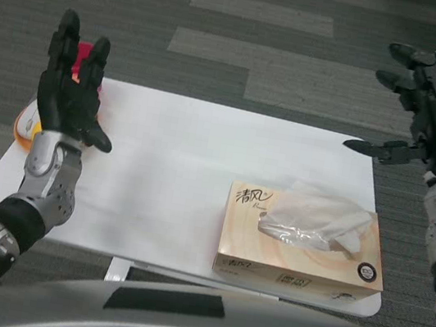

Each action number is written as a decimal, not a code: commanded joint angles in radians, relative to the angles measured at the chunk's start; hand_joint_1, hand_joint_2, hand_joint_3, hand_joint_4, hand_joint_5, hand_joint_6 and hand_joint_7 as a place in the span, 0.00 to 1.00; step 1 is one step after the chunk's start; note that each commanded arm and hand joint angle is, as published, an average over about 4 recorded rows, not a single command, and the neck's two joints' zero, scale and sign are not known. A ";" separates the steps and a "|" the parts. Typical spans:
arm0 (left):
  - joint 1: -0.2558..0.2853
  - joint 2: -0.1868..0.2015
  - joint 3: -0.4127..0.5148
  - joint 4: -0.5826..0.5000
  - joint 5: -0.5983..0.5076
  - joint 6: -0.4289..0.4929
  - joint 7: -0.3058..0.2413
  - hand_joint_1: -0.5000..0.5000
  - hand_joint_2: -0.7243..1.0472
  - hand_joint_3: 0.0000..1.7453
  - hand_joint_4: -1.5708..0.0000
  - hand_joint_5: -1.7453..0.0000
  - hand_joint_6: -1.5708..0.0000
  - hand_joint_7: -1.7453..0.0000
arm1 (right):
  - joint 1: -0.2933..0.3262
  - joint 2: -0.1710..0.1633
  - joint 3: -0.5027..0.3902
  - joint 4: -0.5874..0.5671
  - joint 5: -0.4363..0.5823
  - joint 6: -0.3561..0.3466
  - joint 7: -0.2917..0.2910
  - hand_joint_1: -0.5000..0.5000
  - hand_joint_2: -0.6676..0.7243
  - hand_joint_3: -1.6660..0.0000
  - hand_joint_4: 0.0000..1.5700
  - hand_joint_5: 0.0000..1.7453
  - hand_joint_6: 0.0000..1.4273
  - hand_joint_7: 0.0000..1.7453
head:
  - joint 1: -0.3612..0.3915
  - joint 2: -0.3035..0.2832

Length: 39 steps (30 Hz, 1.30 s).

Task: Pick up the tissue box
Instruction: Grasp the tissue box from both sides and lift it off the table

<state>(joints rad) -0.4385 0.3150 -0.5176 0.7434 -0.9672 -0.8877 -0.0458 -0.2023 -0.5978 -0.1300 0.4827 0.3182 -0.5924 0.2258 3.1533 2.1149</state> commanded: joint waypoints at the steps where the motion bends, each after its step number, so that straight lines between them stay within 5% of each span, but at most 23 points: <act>1: 0.001 0.003 0.006 -0.001 -0.002 -0.002 0.003 1.00 0.00 0.01 1.00 0.76 1.00 0.92 | -0.012 -0.010 -0.047 0.039 0.004 0.008 0.055 0.21 0.36 0.55 0.13 0.42 0.00 0.49 | 0.047 -0.002; 6: 0.019 0.003 0.015 -0.007 -0.002 -0.002 0.003 1.00 0.01 0.00 1.00 0.76 1.00 0.92 | 0.003 -0.011 -0.112 0.091 0.004 0.013 0.141 0.18 0.27 0.13 0.17 0.44 0.00 0.59 | 0.079 0.002; 9: 0.025 0.003 0.019 -0.009 -0.002 -0.002 0.003 1.00 0.00 0.00 1.00 0.76 1.00 0.92 | 0.012 -0.009 -0.130 0.116 0.004 0.015 0.169 0.16 0.26 0.04 0.19 0.44 0.00 0.60 | 0.090 0.007; 15: 0.034 0.002 0.024 -0.009 -0.001 -0.002 0.003 1.00 0.03 0.00 1.00 0.76 1.00 0.92 | 0.044 0.013 -0.165 0.176 0.002 0.016 0.222 0.14 0.23 0.00 0.18 0.44 0.00 0.65 | 0.082 0.031; 20: 0.035 0.003 0.024 -0.009 -0.001 -0.002 0.003 1.00 0.01 0.00 1.00 0.76 1.00 0.92 | 0.086 0.041 -0.195 0.213 0.000 0.016 0.256 0.17 0.25 0.00 0.16 0.50 0.00 0.68 | -0.063 0.055; 25: 0.035 0.003 0.024 -0.009 0.000 -0.002 0.003 1.00 0.00 0.00 1.00 0.76 1.00 0.92 | 0.104 0.063 -0.222 0.247 -0.001 0.016 0.280 0.17 0.27 0.00 0.11 0.44 0.00 0.68 | -0.331 0.122; 28: 0.035 0.003 0.026 -0.009 0.001 -0.002 0.003 1.00 0.00 0.00 1.00 0.76 1.00 0.92 | 0.108 0.067 -0.239 0.262 -0.002 0.016 0.288 0.19 0.27 0.00 0.09 0.42 0.00 0.68 | -0.415 0.151; 39: 0.035 0.006 0.026 -0.009 0.001 -0.002 0.003 1.00 0.00 0.00 1.00 0.76 1.00 0.92 | 0.124 0.067 -0.254 0.286 -0.004 0.015 0.300 0.21 0.27 0.00 0.06 0.39 0.00 0.68 | -0.556 0.167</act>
<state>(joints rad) -0.4138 0.3155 -0.4937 0.7382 -0.9664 -0.8876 -0.0458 -0.0877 -0.5369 -0.3691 0.7561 0.3164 -0.5789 0.5188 2.6097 2.2817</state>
